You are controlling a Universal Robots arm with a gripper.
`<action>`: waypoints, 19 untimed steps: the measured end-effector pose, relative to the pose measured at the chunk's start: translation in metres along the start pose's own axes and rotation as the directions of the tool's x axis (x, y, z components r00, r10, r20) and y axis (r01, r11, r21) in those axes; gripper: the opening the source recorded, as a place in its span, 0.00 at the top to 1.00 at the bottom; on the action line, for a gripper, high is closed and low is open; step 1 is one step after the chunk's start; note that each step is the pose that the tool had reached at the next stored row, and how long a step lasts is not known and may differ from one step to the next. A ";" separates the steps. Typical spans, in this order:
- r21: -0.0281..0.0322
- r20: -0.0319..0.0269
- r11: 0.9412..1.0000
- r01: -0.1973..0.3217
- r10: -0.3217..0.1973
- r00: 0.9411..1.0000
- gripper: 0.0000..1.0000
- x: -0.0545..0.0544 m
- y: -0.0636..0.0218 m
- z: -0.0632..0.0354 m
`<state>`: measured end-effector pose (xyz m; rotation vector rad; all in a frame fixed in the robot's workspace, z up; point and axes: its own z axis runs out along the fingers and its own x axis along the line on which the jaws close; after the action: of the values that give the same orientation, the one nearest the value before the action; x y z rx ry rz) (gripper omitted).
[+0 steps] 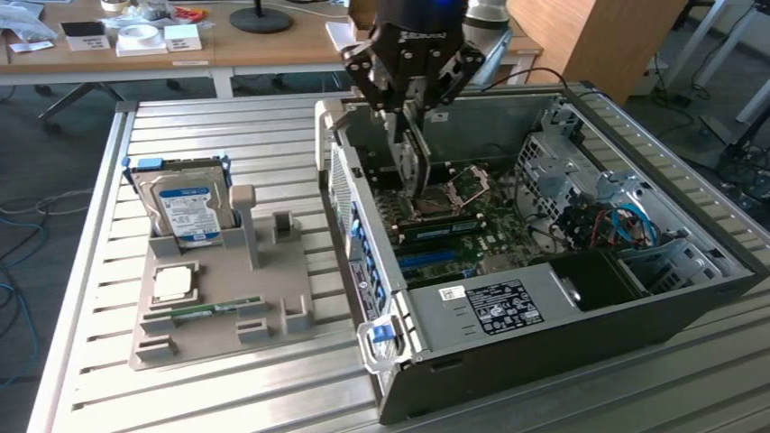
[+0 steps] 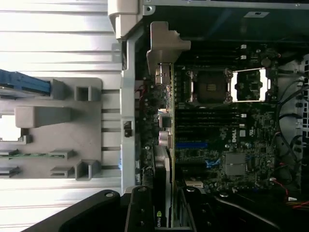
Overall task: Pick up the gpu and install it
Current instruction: 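Pick up the gpu and move the gpu toward the slot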
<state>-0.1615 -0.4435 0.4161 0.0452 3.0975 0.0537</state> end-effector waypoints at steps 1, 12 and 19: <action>-0.001 0.000 1.000 0.000 0.000 1.000 0.73 -0.004 0.0002 0.0002; -0.006 0.000 1.000 0.000 0.000 1.000 0.73 -0.054 0.0016 0.0024; -0.007 0.000 1.000 0.000 0.000 1.000 0.73 -0.078 0.0022 0.0034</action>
<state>-0.0834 -0.4435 0.4162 0.0455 3.0974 0.0651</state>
